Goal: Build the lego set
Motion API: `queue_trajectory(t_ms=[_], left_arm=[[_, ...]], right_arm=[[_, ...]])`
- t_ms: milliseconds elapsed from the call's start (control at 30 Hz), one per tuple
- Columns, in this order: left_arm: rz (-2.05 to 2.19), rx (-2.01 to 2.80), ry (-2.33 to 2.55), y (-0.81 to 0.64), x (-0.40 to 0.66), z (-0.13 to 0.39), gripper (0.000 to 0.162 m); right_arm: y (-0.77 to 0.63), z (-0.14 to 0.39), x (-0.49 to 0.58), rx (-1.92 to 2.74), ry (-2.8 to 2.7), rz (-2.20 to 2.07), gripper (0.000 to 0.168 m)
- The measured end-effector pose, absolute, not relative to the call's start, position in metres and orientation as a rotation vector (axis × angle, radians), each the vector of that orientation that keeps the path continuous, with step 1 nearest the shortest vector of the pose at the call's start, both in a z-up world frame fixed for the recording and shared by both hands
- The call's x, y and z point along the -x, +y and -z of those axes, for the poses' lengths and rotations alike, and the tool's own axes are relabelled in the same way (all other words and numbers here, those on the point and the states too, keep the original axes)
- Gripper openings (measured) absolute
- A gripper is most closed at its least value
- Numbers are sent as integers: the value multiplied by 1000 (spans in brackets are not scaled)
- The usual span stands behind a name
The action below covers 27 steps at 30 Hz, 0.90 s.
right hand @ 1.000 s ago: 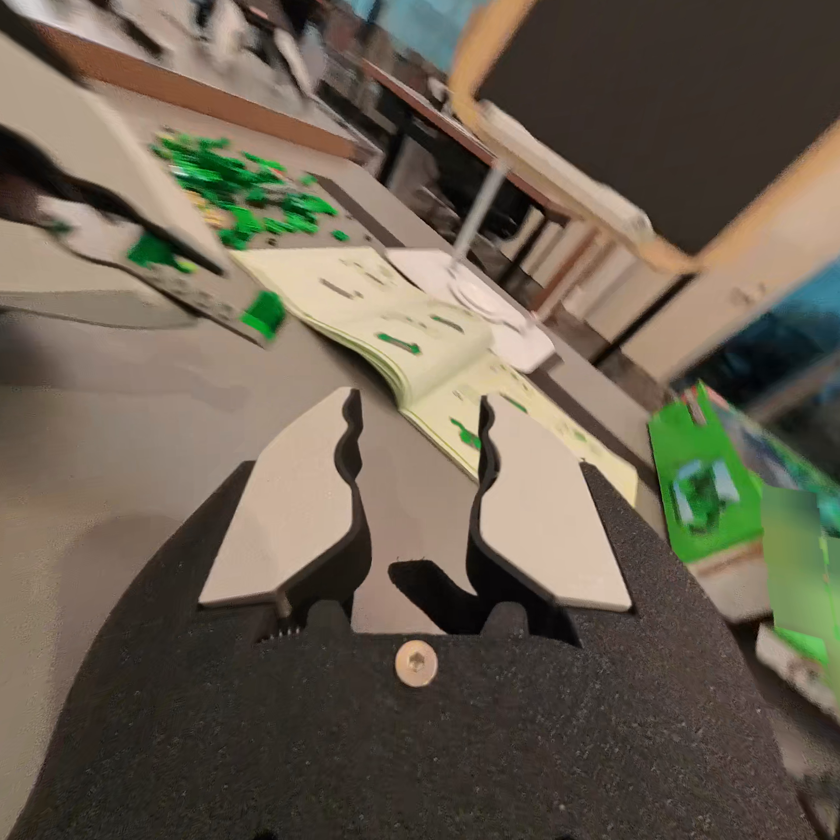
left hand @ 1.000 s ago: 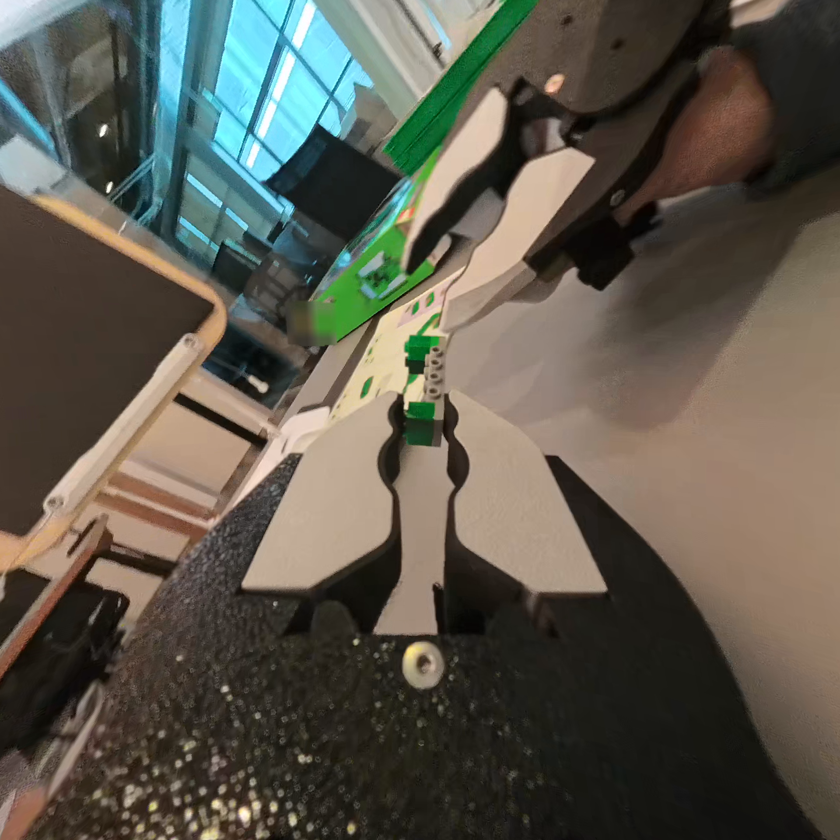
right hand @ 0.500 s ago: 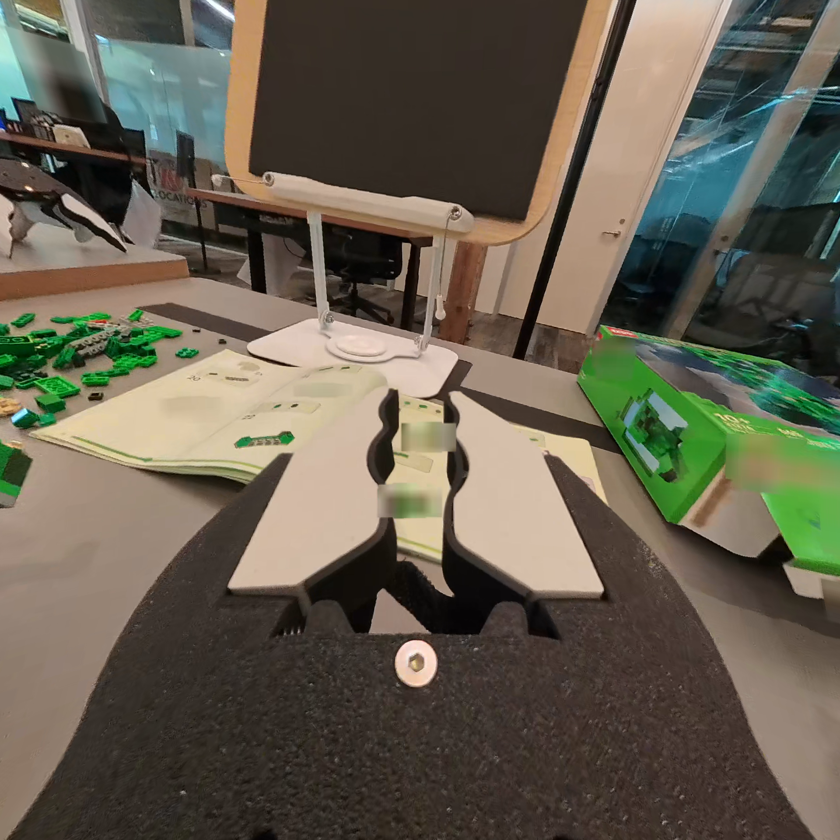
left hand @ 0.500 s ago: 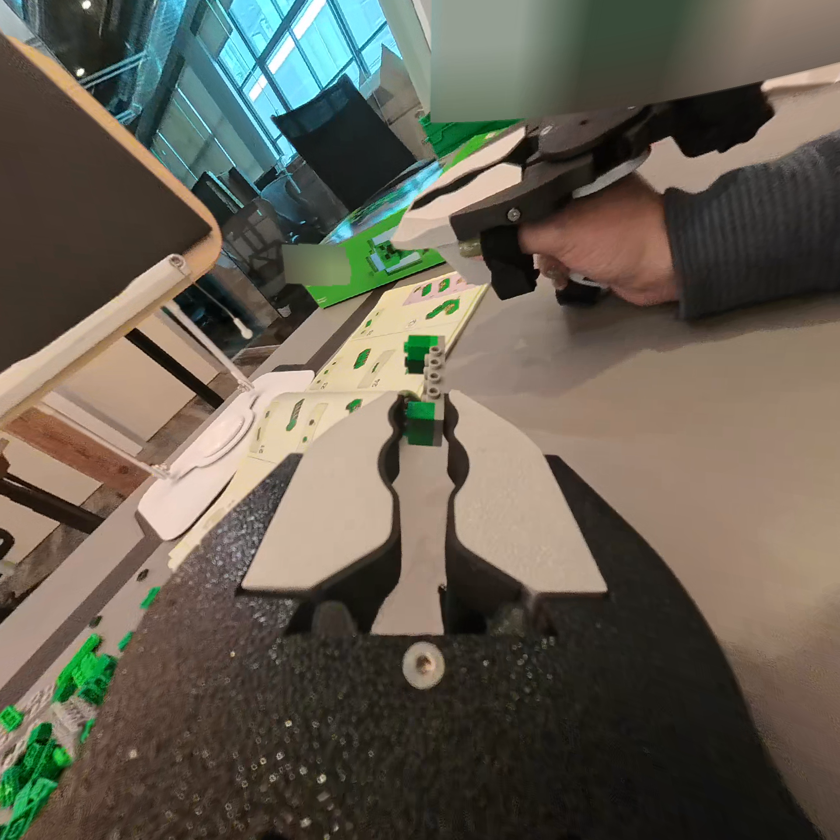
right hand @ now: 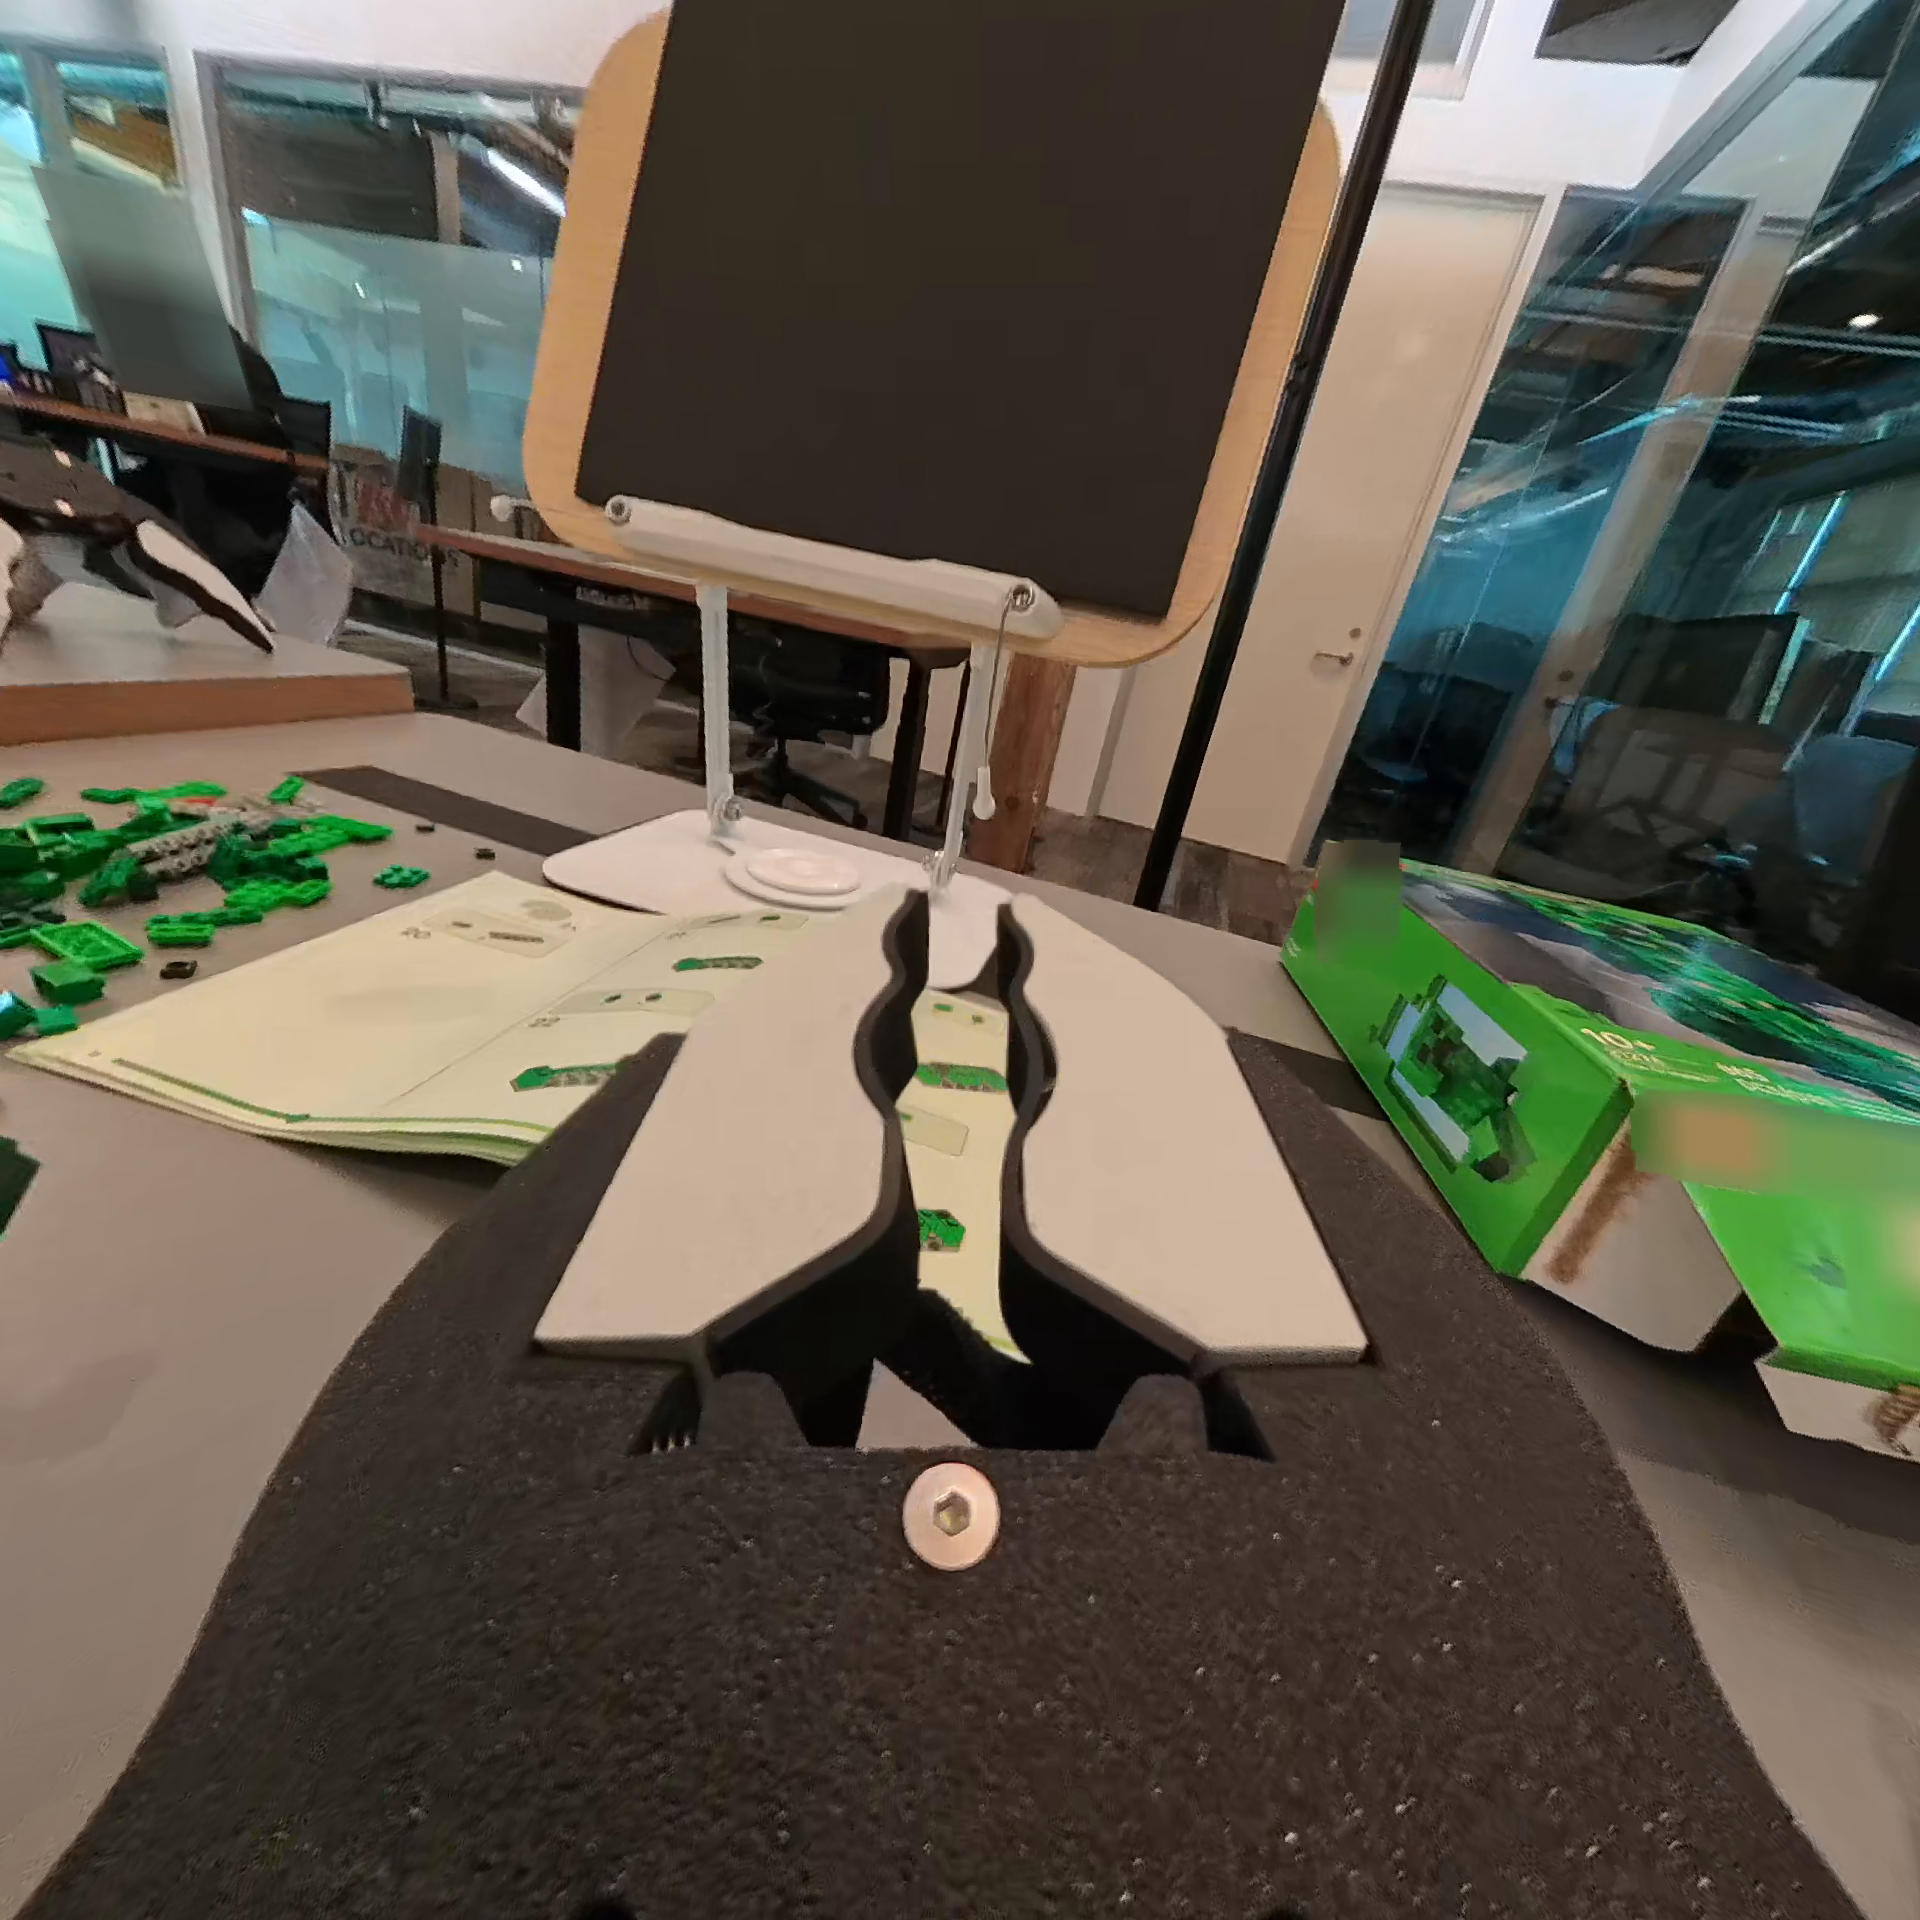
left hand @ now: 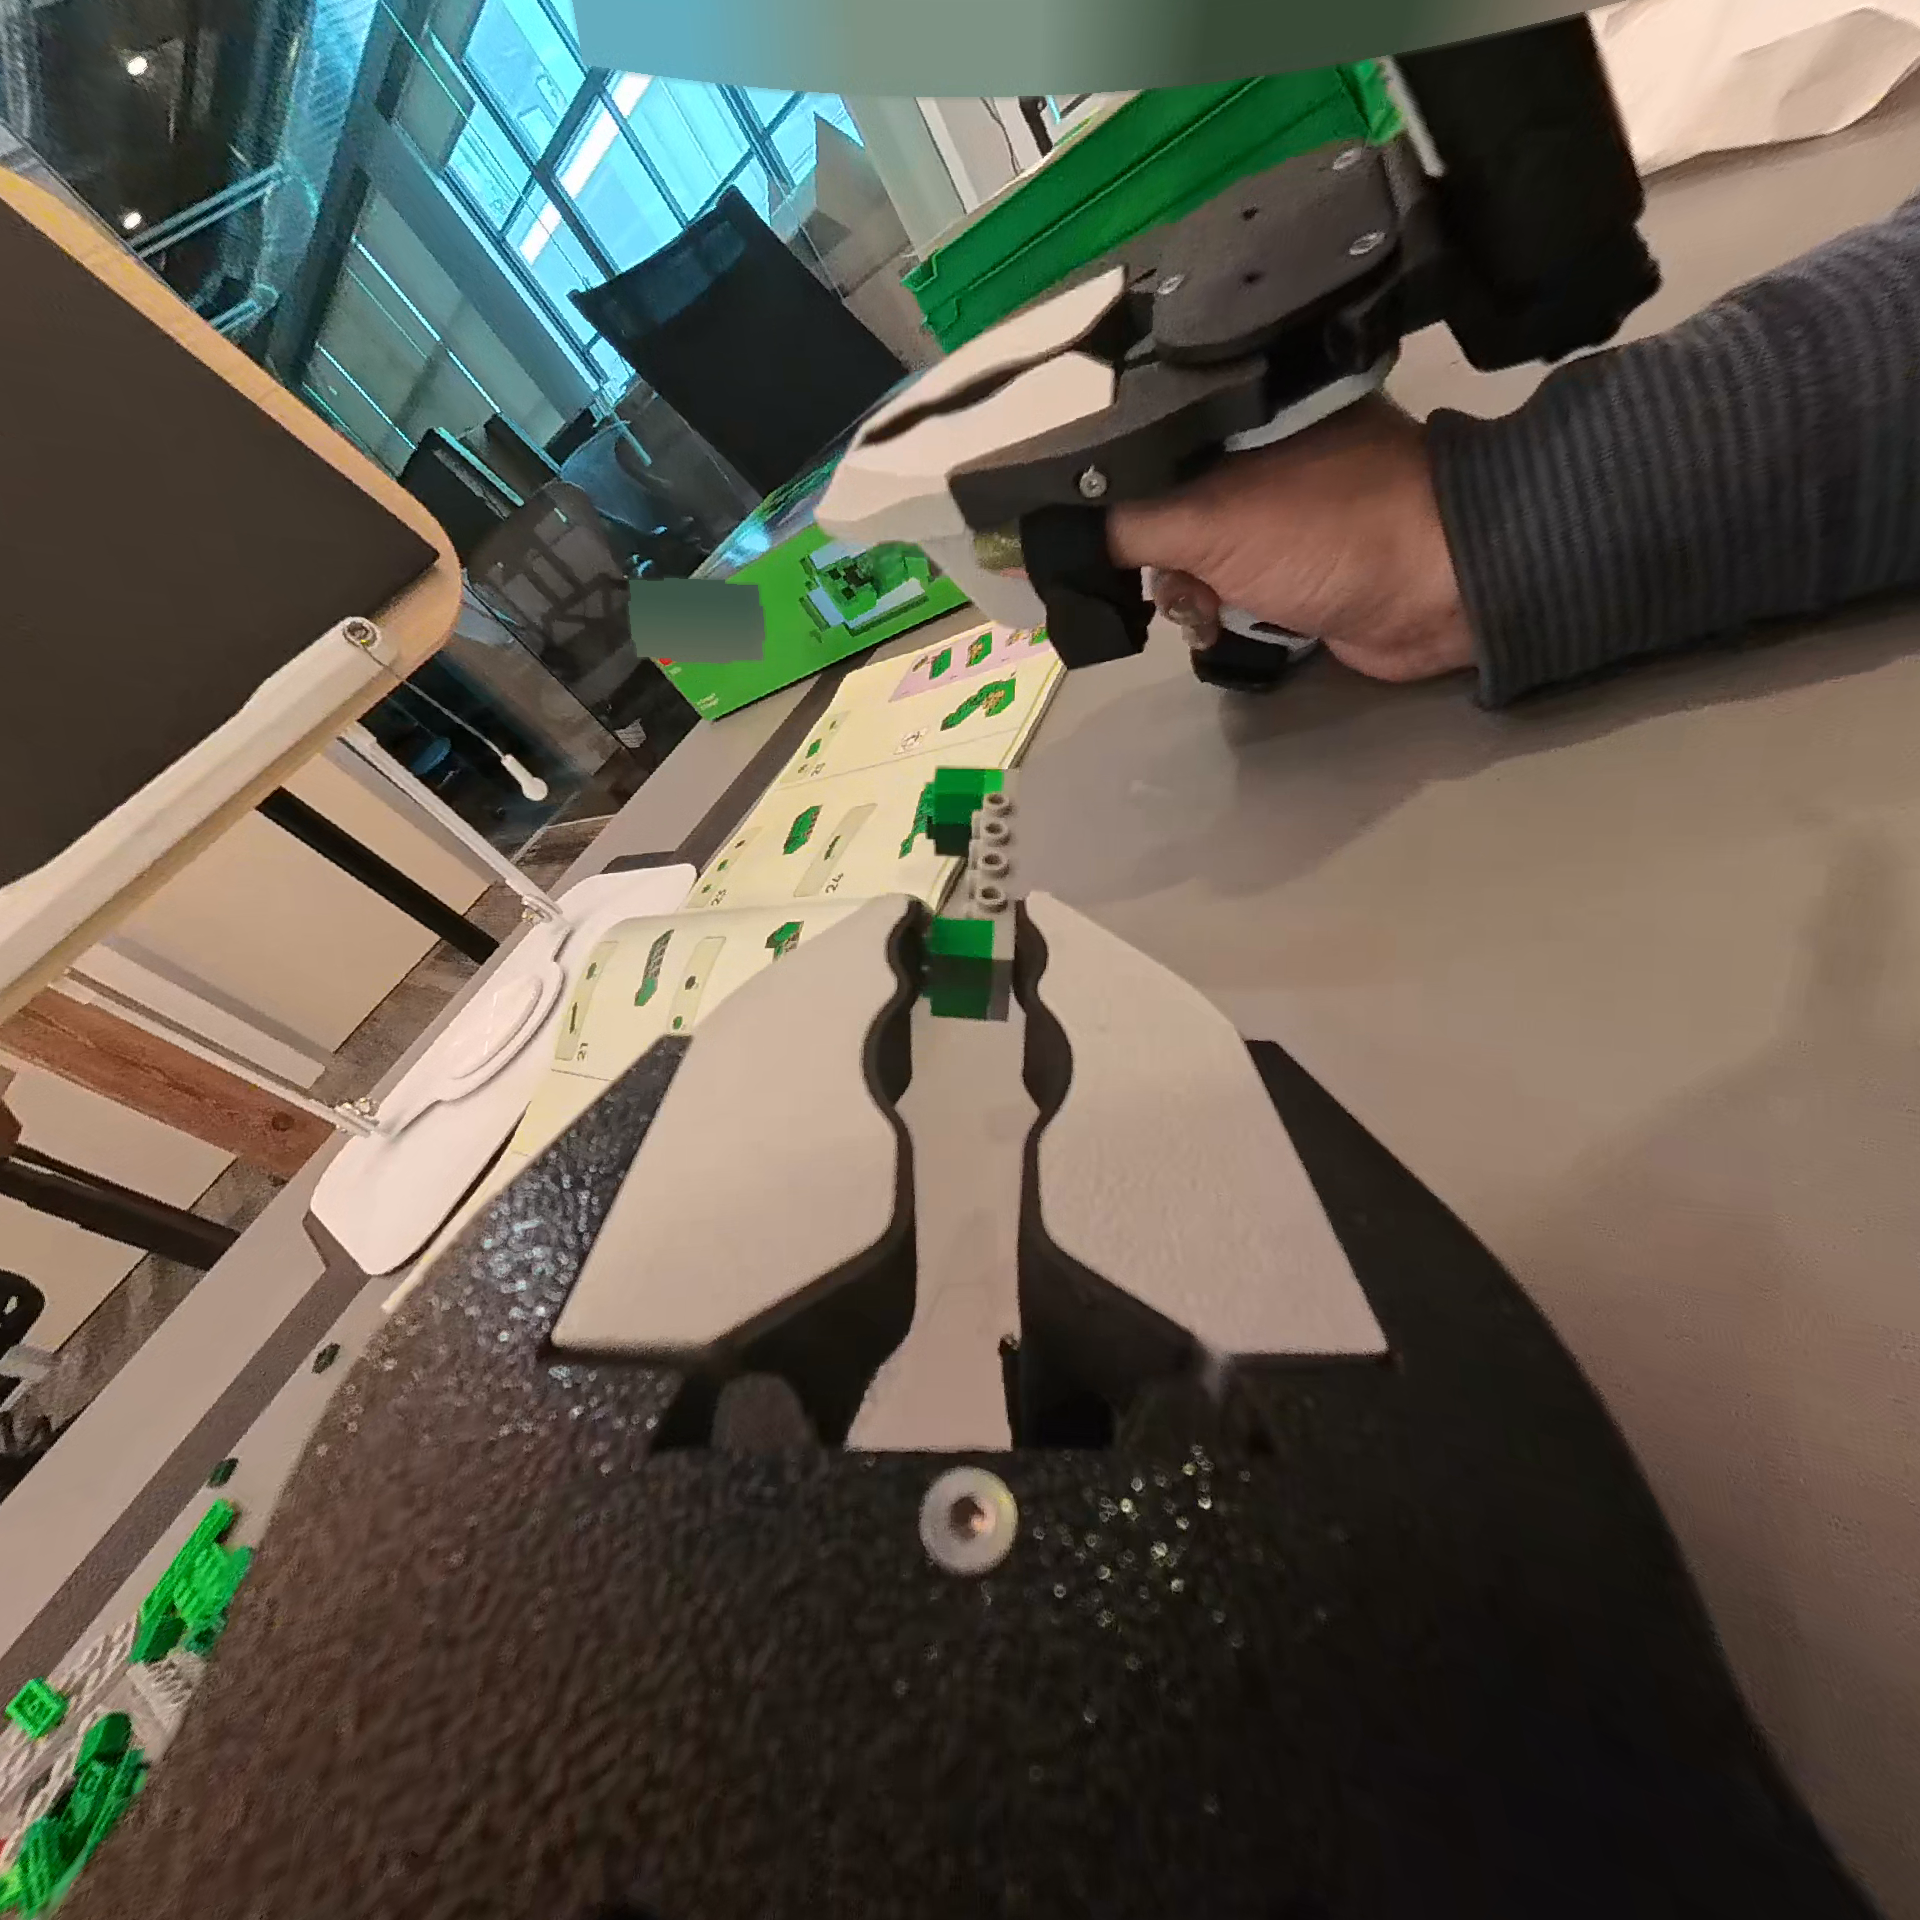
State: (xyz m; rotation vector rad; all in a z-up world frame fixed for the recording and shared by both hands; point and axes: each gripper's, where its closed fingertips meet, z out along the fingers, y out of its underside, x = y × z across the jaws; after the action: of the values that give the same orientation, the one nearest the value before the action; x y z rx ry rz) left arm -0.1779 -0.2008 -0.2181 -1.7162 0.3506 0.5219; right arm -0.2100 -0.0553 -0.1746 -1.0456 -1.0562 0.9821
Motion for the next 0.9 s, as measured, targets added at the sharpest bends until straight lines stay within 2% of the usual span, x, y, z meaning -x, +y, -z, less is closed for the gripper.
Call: queue_trajectory(t_ms=[533,900], left_arm=[[-551,1720,411,-200,172,221,15],[-982,1873,967,-178,144,260,16]], right_arm=[[-59,176,212,1045,-1072,-1016,10],[-52,174,209,1065,-1032,-1016,9]])
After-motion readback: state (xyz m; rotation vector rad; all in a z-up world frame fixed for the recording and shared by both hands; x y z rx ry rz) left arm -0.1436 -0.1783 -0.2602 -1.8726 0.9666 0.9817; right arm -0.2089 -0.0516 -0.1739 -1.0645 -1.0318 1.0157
